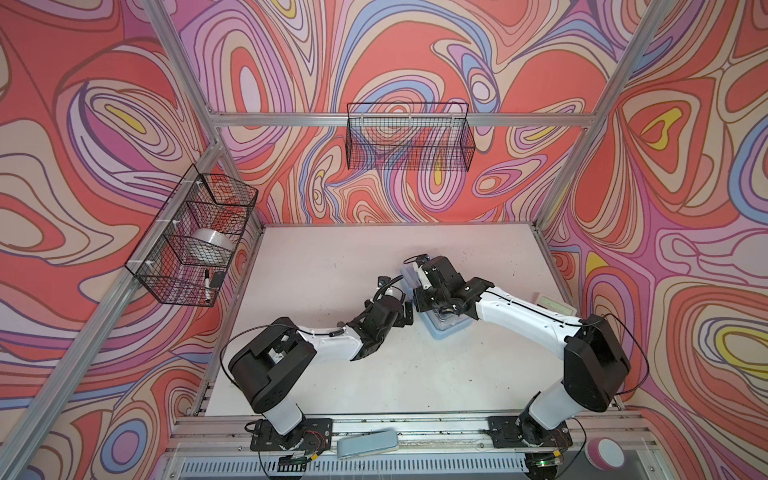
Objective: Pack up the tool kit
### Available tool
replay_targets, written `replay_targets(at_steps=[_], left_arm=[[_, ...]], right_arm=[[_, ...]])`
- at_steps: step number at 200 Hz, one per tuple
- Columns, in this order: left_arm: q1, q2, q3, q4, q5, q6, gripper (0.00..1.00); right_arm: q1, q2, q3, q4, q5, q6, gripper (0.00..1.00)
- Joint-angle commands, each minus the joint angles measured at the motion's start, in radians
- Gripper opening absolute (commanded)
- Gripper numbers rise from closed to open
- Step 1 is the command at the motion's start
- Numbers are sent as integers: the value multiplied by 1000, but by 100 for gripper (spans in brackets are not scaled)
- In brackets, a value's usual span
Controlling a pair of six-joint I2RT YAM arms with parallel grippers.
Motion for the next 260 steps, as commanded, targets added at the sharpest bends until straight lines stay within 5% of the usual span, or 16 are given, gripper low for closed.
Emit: replay_targets(at_steps=[1,260], left_arm=[[9,11,-8,30,10,-18,100],[12,40,-7,71,32,-50,100]], right_arm=[[7,19,24,-18,25,11,6],[7,52,43,-65,112,62,5]])
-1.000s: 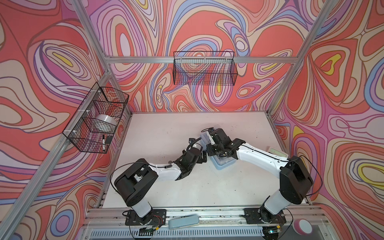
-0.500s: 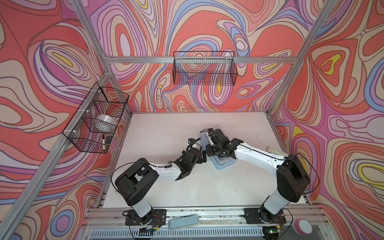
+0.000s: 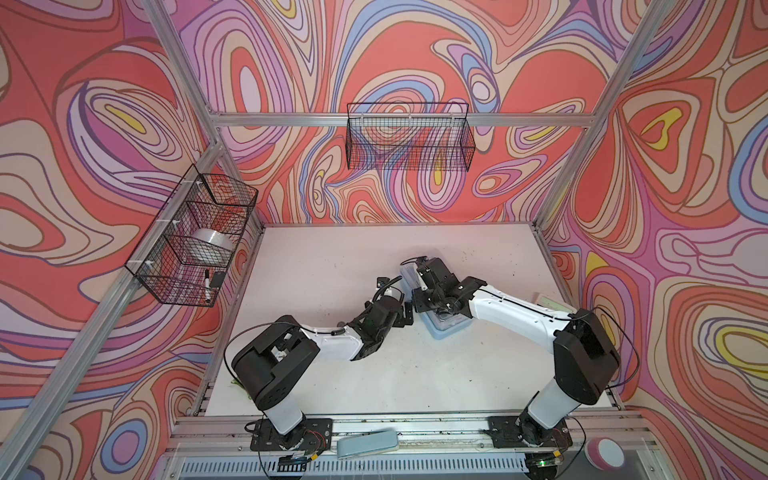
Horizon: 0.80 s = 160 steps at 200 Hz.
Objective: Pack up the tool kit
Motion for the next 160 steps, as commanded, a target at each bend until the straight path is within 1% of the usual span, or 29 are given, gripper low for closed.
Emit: replay_targets(at_steps=[1,28,64,160], left_arm=[[5,18,2,41,9,-20,100],[6,19,4,42,11,-20,100],[9,22,5,48,12,-25,100],[14,26,7,53,22,-30,100]], right_arm=[[2,-2,22,-32,46,10,5],[2,9,26,-53,76,12,5],[1,16,34,-60,87,16,5],[2,35,46,-69,78,20,4]])
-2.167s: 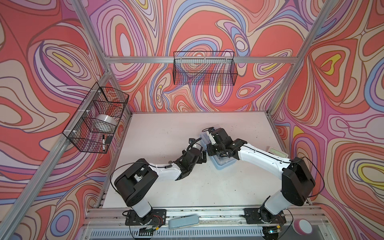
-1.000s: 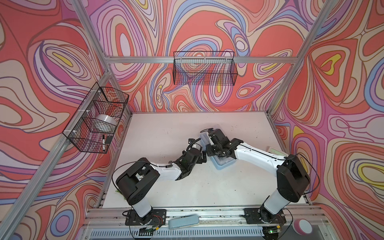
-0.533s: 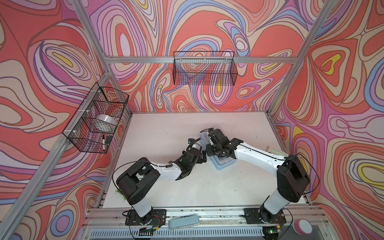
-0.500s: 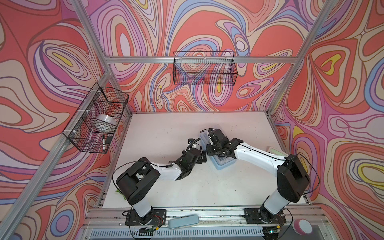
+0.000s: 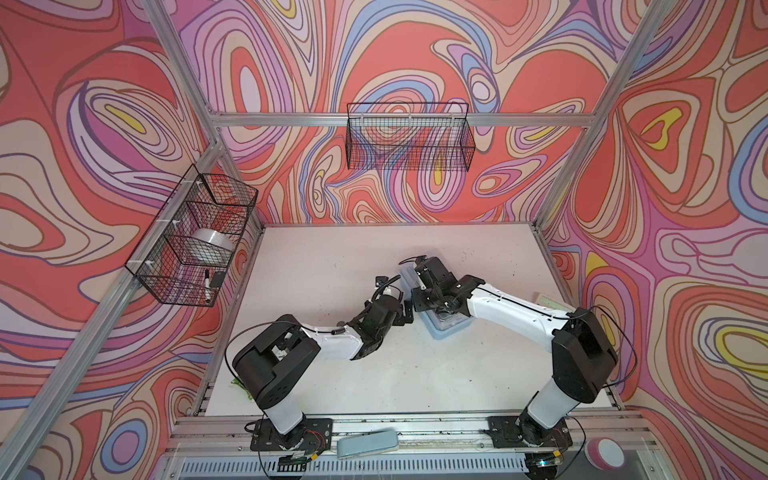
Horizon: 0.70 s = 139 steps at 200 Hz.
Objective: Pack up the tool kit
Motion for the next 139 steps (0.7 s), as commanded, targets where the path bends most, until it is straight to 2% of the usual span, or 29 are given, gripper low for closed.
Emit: replay_targets(at_steps=[1,139], left_arm=[[7,20,8,28,15,-12,100],[9,34,18,39,28,-21,100]], right_arm=[[-5,20,16,-33,45,11,4],[-5,21,18,-36,38,16,4]])
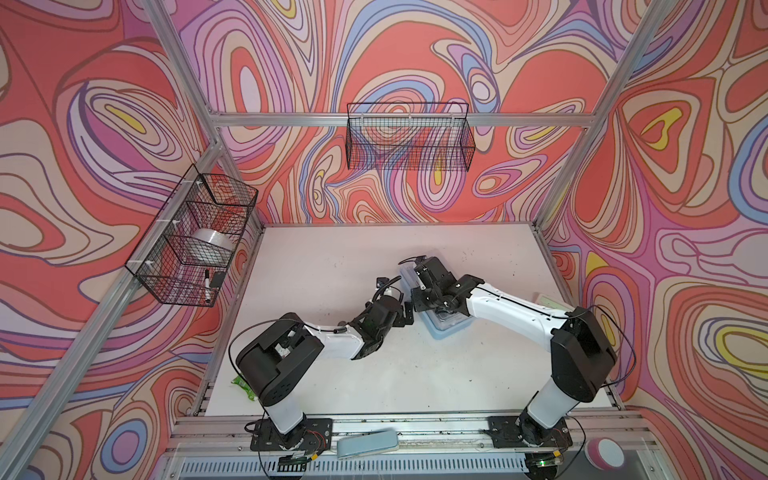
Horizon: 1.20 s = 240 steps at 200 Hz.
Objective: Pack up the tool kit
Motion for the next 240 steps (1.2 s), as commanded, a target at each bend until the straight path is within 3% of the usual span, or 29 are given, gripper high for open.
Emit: replay_targets(at_steps=[1,163,211,240], left_arm=[[4,11,18,35,6,-18,100],[5,29,50,26,25,-19,100],[6,34,50,26,28,-19,100],[5,38,48,26,26,-22,100]], right_arm=[[-5,14,12,-29,38,11,4],[-4,-99,3,25,25,70,4],[-9,-170,-16,16,130,70,8],[-75,-202,-55,15,132,54,9]])
